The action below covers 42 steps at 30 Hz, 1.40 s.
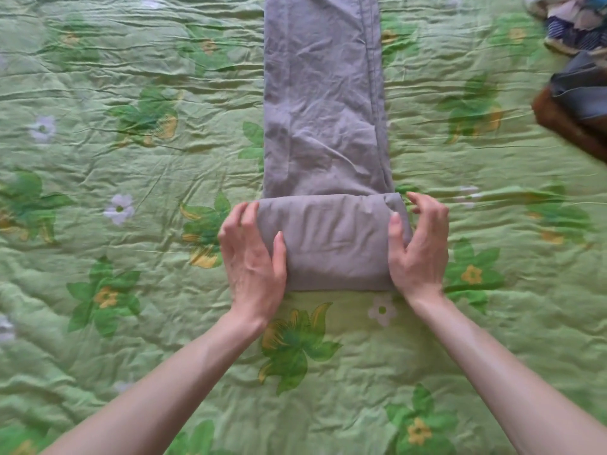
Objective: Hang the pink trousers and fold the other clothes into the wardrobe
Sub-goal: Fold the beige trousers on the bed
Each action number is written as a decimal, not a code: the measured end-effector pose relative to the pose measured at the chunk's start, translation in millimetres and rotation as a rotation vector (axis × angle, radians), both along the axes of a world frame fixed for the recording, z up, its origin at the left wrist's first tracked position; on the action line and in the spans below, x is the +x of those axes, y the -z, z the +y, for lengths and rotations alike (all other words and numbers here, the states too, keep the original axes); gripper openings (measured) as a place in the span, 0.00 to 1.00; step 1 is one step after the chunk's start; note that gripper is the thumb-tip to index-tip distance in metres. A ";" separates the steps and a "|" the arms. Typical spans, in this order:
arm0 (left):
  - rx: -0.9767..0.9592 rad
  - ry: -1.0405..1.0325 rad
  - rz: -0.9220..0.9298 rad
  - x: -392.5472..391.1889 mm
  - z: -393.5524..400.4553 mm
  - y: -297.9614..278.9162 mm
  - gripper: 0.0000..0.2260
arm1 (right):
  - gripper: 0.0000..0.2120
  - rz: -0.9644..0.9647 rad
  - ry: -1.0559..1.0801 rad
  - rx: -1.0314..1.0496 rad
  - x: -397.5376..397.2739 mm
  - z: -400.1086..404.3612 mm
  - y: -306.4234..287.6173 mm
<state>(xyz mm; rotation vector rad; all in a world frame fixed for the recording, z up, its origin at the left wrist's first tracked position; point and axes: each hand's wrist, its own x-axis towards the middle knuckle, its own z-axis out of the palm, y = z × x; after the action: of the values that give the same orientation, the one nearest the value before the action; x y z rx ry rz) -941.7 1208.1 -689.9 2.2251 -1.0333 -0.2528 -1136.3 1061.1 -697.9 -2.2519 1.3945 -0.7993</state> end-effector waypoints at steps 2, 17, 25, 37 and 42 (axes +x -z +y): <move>0.014 0.278 -0.174 3.5 1.5 4.5 0.26 | 0.25 0.109 -0.336 -0.095 -9.5 -0.1 2.8; 0.356 0.816 -0.417 35.0 14.3 20.9 0.48 | 0.43 0.405 -0.589 -0.123 -31.4 -7.9 24.1; 0.566 0.703 -0.462 4.0 10.6 2.7 0.37 | 0.54 0.663 -0.787 -0.115 -34.0 -6.6 0.8; 0.455 0.704 -0.087 7.9 20.8 -75.5 0.23 | 0.34 0.357 -0.670 0.312 -54.1 12.6 -51.6; 0.325 0.649 0.105 37.1 42.5 -95.1 0.19 | 0.23 0.179 -0.507 0.406 -76.7 40.8 -84.7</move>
<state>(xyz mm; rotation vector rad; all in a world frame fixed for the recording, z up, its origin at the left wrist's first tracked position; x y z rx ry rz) -904.6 1250.6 -594.7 2.0443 -1.7302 -0.8606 -1212.9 1101.9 -613.2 -2.2290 0.8787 -0.1360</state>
